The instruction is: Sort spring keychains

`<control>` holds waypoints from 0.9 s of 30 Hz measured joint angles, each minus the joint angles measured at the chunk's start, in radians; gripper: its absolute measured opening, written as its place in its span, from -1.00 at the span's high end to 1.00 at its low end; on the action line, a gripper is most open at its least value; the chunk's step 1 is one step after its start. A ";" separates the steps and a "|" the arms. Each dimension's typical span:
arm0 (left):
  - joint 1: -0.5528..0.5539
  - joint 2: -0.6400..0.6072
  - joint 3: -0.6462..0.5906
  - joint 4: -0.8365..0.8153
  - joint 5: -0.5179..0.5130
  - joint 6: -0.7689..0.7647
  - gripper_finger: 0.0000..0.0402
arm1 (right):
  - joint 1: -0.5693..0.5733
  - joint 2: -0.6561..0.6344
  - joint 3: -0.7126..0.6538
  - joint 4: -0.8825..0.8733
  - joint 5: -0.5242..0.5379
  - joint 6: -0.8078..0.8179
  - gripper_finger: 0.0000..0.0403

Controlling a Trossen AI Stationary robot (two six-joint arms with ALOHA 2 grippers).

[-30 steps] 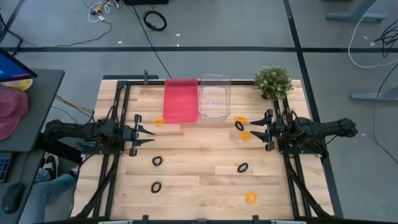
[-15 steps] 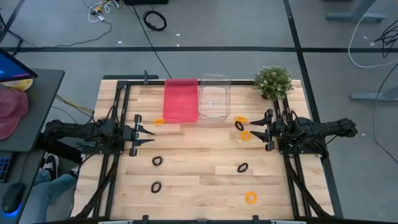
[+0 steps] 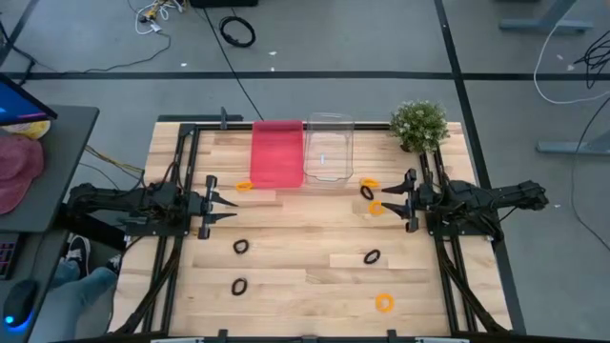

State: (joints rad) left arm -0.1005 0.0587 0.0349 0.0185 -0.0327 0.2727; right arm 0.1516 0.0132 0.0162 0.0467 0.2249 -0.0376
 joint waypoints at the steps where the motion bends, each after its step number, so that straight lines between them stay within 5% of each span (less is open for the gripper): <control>1: 0.000 0.000 0.000 0.000 0.000 0.000 0.44 | 0.000 0.000 0.000 0.004 0.000 0.000 0.02; 11: 0.000 0.000 0.000 0.000 0.000 0.000 0.44 | 0.000 0.000 0.000 0.004 0.000 0.000 0.02; 15: 0.000 0.000 0.000 0.000 0.000 0.000 0.44 | -0.002 0.001 0.000 0.097 0.002 -0.131 0.02; 18: 0.000 0.000 0.000 0.000 0.000 0.000 0.44 | -0.002 0.002 0.000 0.313 0.002 -0.207 0.02; 27: 0.000 0.000 0.000 0.000 0.000 0.000 0.44 | -0.002 -0.001 0.003 1.336 0.003 -0.206 0.02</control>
State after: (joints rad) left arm -0.1005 0.0586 0.0349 0.0185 -0.0326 0.2729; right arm 0.1497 0.0118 0.0187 1.3831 0.2279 -0.2432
